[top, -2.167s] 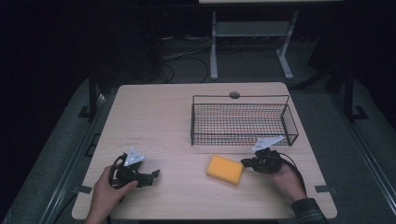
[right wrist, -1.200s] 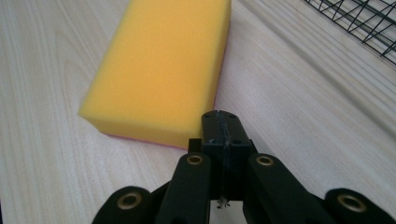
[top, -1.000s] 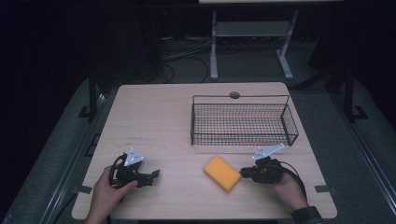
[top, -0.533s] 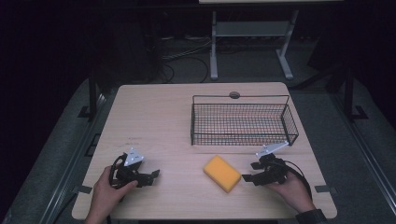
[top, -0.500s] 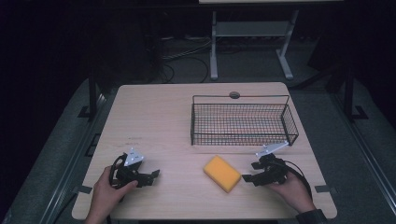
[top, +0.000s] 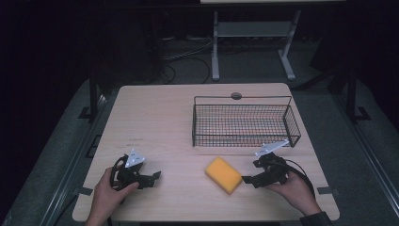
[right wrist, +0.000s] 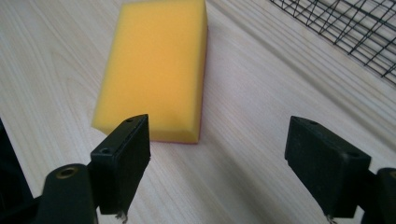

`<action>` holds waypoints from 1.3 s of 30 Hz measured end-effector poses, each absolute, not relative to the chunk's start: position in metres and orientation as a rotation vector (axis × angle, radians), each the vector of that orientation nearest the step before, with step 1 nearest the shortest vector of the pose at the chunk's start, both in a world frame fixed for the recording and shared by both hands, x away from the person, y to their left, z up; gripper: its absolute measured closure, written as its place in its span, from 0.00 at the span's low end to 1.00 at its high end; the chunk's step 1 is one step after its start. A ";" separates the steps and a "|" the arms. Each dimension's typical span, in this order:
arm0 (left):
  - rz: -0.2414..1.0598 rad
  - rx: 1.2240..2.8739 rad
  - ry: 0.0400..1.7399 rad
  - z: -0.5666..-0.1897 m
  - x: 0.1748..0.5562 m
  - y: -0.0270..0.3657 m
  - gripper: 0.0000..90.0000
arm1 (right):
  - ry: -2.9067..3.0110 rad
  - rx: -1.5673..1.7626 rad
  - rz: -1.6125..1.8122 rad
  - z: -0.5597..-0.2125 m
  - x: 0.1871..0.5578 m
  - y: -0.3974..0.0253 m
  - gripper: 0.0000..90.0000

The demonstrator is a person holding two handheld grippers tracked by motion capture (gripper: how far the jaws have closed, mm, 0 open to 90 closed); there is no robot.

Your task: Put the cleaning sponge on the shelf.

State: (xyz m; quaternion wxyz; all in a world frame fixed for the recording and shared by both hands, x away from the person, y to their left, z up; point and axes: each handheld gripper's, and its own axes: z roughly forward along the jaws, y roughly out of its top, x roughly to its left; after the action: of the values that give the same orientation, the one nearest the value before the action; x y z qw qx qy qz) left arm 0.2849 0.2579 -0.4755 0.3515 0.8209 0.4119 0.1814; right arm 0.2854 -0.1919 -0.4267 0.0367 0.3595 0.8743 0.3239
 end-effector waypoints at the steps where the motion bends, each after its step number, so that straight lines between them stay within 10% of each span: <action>1: 0.470 2.125 1.066 -0.475 0.285 0.258 0.14 | 2.685 1.109 0.995 -0.426 0.285 -0.191 0.23; 39: 0.468 2.123 1.069 -0.475 0.285 0.258 0.14 | 2.763 1.005 0.881 -0.418 0.305 -0.123 0.03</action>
State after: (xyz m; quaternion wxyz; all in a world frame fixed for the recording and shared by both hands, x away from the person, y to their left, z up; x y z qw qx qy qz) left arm 0.2848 0.2577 -0.4754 0.3517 0.8203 0.4132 0.1809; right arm 0.3048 -0.1226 -0.4177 0.0360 0.3273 0.8997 0.2867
